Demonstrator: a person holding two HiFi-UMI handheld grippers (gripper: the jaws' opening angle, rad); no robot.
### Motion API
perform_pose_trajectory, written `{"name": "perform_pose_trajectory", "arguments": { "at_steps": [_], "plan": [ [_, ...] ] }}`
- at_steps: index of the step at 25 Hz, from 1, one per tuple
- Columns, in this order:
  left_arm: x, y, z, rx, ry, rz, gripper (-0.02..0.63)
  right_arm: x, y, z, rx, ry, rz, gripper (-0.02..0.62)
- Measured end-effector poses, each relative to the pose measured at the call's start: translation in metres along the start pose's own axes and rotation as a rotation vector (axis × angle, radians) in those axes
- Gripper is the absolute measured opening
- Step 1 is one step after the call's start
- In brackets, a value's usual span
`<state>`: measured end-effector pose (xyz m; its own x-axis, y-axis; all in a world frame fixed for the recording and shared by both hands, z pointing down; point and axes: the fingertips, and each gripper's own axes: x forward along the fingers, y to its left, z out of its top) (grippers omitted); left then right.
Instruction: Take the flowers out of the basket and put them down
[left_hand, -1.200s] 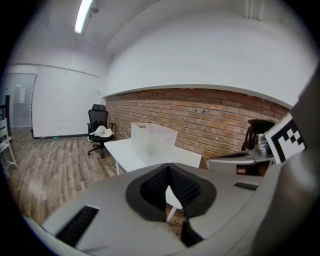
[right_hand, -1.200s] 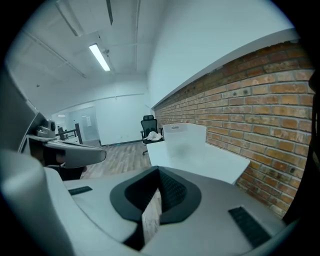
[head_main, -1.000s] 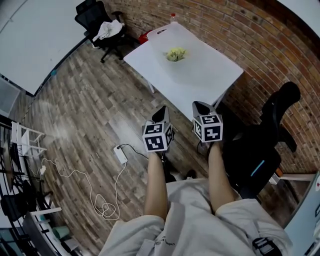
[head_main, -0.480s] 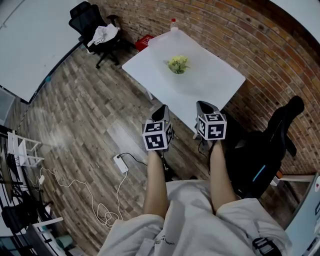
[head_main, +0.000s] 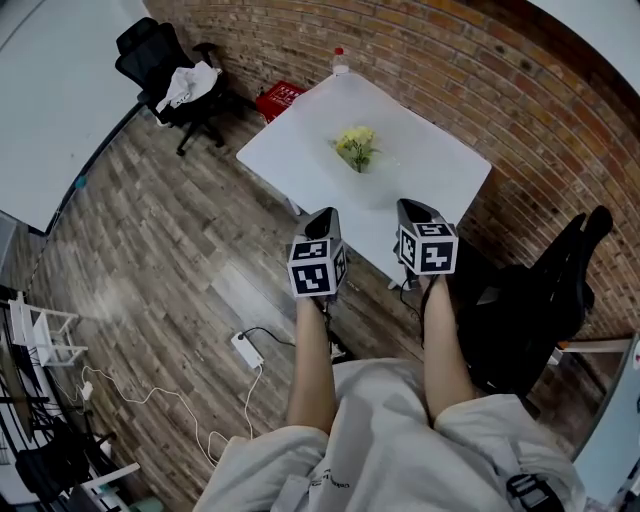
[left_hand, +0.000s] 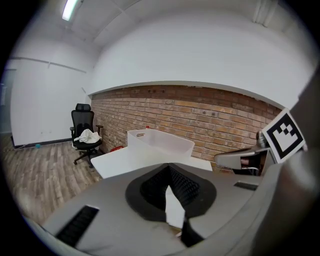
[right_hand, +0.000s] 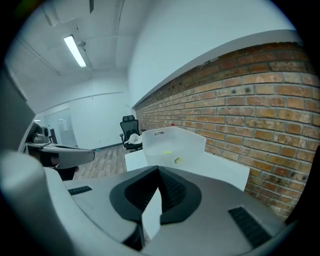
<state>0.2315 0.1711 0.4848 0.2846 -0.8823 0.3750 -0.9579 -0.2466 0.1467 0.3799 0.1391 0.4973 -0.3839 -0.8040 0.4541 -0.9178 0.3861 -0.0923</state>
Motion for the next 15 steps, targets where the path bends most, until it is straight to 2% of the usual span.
{"name": "perform_pose_trajectory", "arguments": {
  "at_steps": [9,15],
  "plan": [
    [0.027,0.076,0.014,0.075,0.05,-0.014,0.025,0.069,0.04,0.027,0.062,0.028,0.003,0.017],
    [0.029,0.135,0.026,0.052,0.049,0.019,0.025,0.104,0.079,0.052,0.065,0.015,0.003,0.018]
  ]
}}
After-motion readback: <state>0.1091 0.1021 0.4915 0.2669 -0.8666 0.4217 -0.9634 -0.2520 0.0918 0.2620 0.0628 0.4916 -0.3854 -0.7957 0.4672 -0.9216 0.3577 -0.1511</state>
